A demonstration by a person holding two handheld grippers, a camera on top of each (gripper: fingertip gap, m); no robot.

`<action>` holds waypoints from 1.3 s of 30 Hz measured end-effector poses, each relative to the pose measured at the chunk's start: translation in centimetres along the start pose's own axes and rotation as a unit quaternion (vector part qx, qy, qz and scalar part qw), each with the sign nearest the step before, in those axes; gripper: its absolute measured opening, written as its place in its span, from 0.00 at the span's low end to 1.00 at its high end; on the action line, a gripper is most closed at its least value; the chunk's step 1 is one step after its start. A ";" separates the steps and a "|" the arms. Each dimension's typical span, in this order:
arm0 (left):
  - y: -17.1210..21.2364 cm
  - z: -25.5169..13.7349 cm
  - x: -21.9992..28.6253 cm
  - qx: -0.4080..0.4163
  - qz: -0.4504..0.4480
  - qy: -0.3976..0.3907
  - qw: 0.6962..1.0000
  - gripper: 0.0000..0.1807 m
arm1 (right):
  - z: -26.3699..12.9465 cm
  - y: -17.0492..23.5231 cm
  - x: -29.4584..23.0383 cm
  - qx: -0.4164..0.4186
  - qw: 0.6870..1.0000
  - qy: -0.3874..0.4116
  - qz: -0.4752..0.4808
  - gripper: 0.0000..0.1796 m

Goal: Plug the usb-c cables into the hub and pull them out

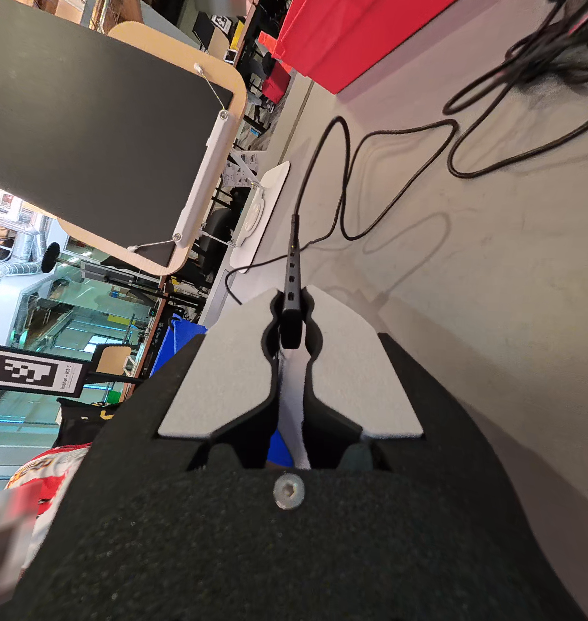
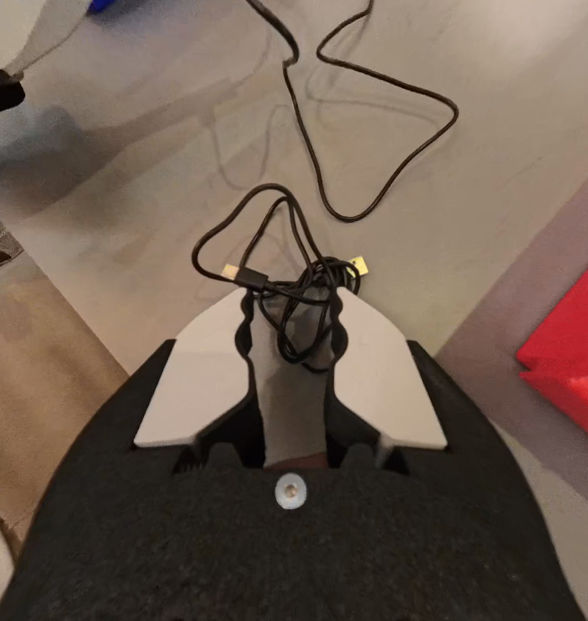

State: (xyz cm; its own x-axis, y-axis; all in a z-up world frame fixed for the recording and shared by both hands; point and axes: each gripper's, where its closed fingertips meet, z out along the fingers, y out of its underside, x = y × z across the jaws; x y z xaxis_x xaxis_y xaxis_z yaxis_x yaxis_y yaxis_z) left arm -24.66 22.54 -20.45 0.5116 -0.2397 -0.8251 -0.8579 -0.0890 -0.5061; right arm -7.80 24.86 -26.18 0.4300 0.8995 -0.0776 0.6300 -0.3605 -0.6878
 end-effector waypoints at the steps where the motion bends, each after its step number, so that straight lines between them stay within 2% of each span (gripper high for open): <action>1: 0.1 0.0 0.1 -0.002 0.000 0.004 1.000 0.05 | 0.0 0.1 0.0 -0.002 1.000 0.015 0.004 0.27; 4: 0.1 0.1 0.7 -0.002 -0.002 0.016 1.000 0.05 | 1.0 0.5 0.8 -0.014 0.997 0.078 -0.005 0.36; 7: 0.0 0.3 1.3 -0.002 0.000 0.029 1.000 0.05 | 2.7 0.7 1.0 -0.035 0.996 0.079 0.028 0.35; 9: 0.0 0.4 1.6 -0.001 0.002 0.036 0.999 0.05 | 3.0 0.5 1.3 -0.031 0.995 0.082 0.039 0.30; 13: 0.1 0.2 1.6 0.000 0.001 0.037 0.999 0.05 | 2.5 0.8 1.2 -0.036 0.997 0.069 0.029 0.08; 15: 0.1 0.1 1.5 0.001 -0.003 0.036 0.999 0.05 | 1.5 0.4 1.2 -0.016 0.998 0.065 0.019 0.06; 18: 0.1 -0.1 1.3 0.003 -0.008 0.036 0.999 0.05 | -2.3 -2.0 2.0 0.038 0.995 0.090 0.001 0.05; 21: 0.0 -0.3 1.3 0.005 -0.006 0.034 0.999 0.05 | -8.6 -5.5 4.2 0.105 0.985 0.138 -0.006 0.04; 25: -0.6 -0.3 1.4 0.011 0.000 0.033 0.999 0.05 | -18.6 -9.6 10.6 0.184 0.947 0.261 -0.007 0.04; 27: -0.8 -0.2 1.5 0.013 0.004 0.033 0.999 0.05 | -21.0 -9.7 14.3 0.177 0.936 0.303 0.000 0.04; 30: -1.2 -0.2 1.6 0.017 0.010 0.032 0.999 0.05 | -19.1 -6.5 19.6 0.082 0.938 0.337 0.006 0.05; 33: -1.3 -0.3 1.6 0.019 0.016 0.030 0.999 0.05 | -13.4 -2.6 22.0 0.003 0.957 0.287 0.040 0.05; 35: -1.4 -0.4 1.7 0.020 0.015 0.031 0.999 0.05 | -10.6 -0.3 23.5 -0.051 0.958 0.278 0.053 0.05; 37: -1.4 -0.3 1.7 0.021 0.016 0.032 0.999 0.05 | -9.1 1.3 23.9 -0.095 0.961 0.252 0.072 0.09; 39: -1.1 -0.4 1.4 0.021 0.016 0.029 0.999 0.05 | -9.2 2.0 23.2 -0.123 0.965 0.218 0.077 0.19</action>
State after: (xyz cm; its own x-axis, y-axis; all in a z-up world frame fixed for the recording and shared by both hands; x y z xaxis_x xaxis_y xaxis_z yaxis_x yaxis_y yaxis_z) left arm -22.97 21.86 -20.96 0.4790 -0.2973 -0.8259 -0.8706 -0.0407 -0.4903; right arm 9.38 42.75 -22.78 0.7276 0.6611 0.1831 0.6490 -0.5770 -0.4958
